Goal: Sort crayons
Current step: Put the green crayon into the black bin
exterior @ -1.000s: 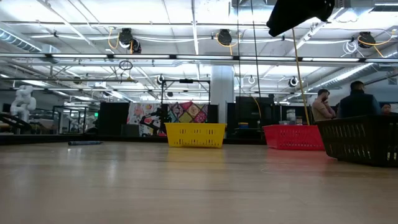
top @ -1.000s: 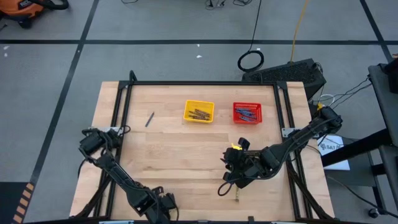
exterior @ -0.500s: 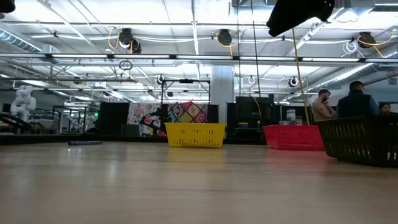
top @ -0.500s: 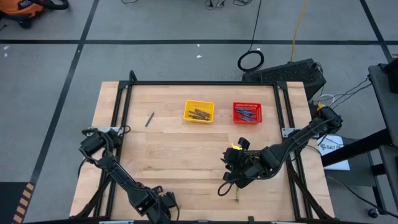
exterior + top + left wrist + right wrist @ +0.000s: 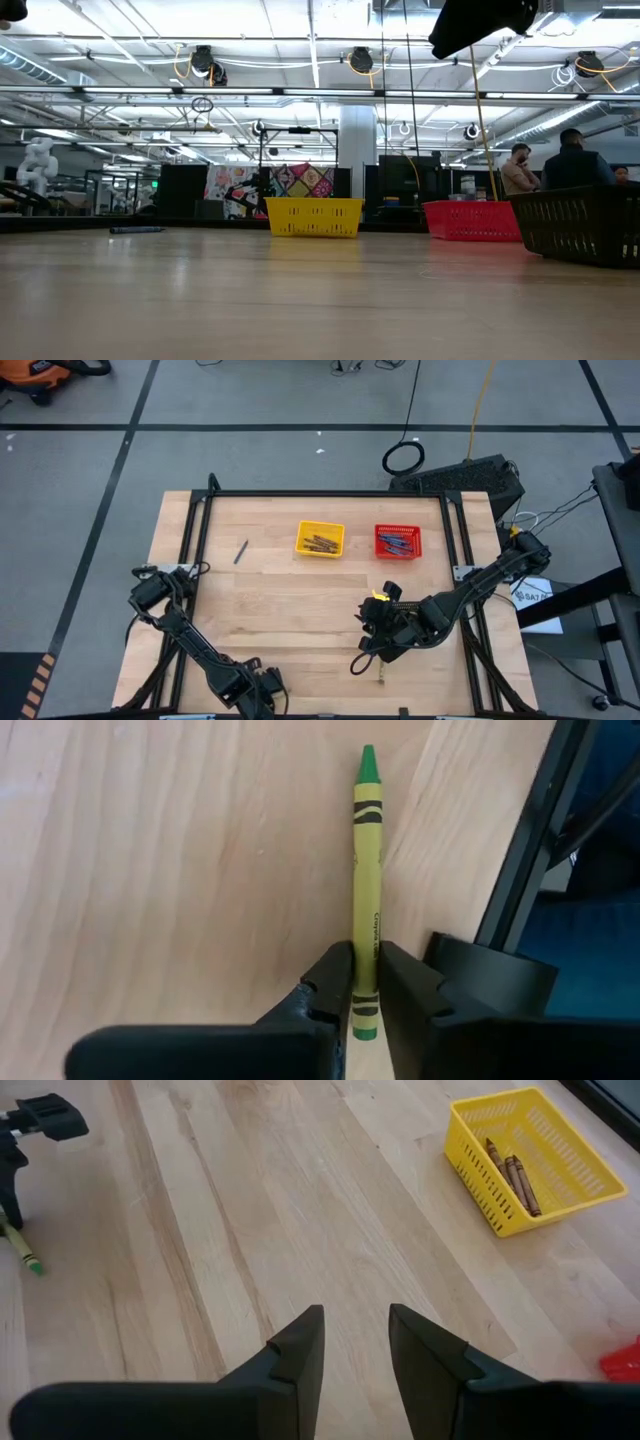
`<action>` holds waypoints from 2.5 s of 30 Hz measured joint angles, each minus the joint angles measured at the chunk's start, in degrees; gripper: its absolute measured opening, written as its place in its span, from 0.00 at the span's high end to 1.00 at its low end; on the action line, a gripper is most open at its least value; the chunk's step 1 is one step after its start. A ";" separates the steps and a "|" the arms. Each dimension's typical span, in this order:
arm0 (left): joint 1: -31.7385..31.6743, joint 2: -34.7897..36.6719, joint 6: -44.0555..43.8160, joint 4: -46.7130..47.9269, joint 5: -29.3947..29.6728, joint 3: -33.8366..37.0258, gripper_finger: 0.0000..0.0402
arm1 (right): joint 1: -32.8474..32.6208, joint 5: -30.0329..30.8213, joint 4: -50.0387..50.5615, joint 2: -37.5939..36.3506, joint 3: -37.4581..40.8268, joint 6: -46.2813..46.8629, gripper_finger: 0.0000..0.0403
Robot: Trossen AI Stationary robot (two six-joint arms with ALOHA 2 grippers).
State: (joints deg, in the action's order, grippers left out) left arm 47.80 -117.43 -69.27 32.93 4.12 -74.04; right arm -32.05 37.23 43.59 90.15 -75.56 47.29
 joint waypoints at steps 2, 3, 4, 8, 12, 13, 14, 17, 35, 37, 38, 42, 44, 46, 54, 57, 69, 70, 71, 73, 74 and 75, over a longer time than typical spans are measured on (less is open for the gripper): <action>-0.02 0.00 1.14 -0.24 -0.03 0.04 0.94 | 0.00 -0.03 -0.01 0.00 -0.01 0.00 0.75; -0.03 0.00 1.72 -0.34 -0.11 0.07 0.96 | 0.02 -0.07 0.01 0.00 -0.01 0.00 0.75; -0.06 0.00 2.04 -0.37 -0.29 0.07 0.98 | 0.02 -0.13 -0.01 0.00 -0.01 0.00 0.75; -0.08 0.01 2.76 -0.41 -0.61 0.07 0.99 | 0.05 -3.41 -0.01 0.00 -0.01 -0.01 0.75; -0.12 0.00 5.43 -0.04 -0.61 -0.55 0.99 | 0.07 -6.83 -0.04 0.00 0.01 -0.93 0.75; -0.16 0.02 6.47 0.23 -0.61 -0.98 0.99 | 0.07 -7.56 -0.09 0.00 0.01 -1.77 0.75; -0.16 0.24 7.35 0.56 -0.53 -1.37 0.99 | 0.07 -7.97 -0.24 0.00 0.01 -2.41 0.75; -0.41 1.63 9.85 1.03 0.79 -2.15 1.00 | 0.09 -11.12 -1.19 0.00 0.01 -3.64 0.75; -8.70 6.37 28.81 1.90 8.41 -2.19 1.00 | -6.77 -16.13 -13.63 0.29 0.01 -7.73 0.75; -10.12 6.47 31.46 1.40 8.59 -2.19 1.00 | -8.12 -14.54 -14.94 0.93 0.01 -7.63 0.75; -10.90 6.47 33.02 0.55 8.62 -2.19 1.00 | -8.78 -13.29 -15.34 1.50 0.01 -7.65 0.75; -13.21 6.50 39.46 -4.79 8.72 -2.21 1.00 | -11.17 -7.85 -15.78 4.32 0.01 -7.73 0.75; -14.14 6.51 42.83 -7.86 8.69 -2.25 1.00 | -12.32 -4.96 -15.77 6.15 0.01 -7.52 0.75; -15.12 6.56 45.80 -10.73 8.70 -2.25 1.00 | -13.44 -1.80 -15.80 8.10 0.01 -7.32 0.75; -17.25 6.60 52.93 -17.86 7.96 -2.29 1.00 | -17.67 14.19 -15.53 12.94 0.01 2.58 0.75; -17.57 6.62 55.06 -20.53 7.96 -2.29 1.00 | -19.51 18.44 -15.61 13.20 0.02 6.85 0.75; -18.67 6.67 63.76 -35.47 7.37 -2.34 1.00 | -26.87 25.17 -16.15 15.25 0.01 15.47 0.75; -18.76 6.70 64.14 -37.04 6.92 -2.36 1.00 | -26.98 25.96 -16.33 15.38 0.01 15.47 0.75; -18.94 6.71 64.63 -38.41 6.34 -2.36 1.00 | -26.99 26.96 -16.39 15.46 0.01 15.31 0.75; -19.11 6.71 65.50 -40.43 5.19 -2.36 1.00 | -26.93 28.61 -16.39 15.50 0.01 15.02 0.75; -19.24 6.71 65.65 -41.19 4.88 -2.36 1.00 | -26.93 29.05 -16.39 15.47 0.01 14.99 0.75; -19.31 6.71 65.64 -41.90 4.72 -2.36 1.00 | -26.79 29.07 -16.41 15.45 0.01 14.99 0.75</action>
State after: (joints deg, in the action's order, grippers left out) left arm 28.49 -110.72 -3.63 -8.97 8.84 -76.40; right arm -58.85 66.30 27.18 105.60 -75.55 62.28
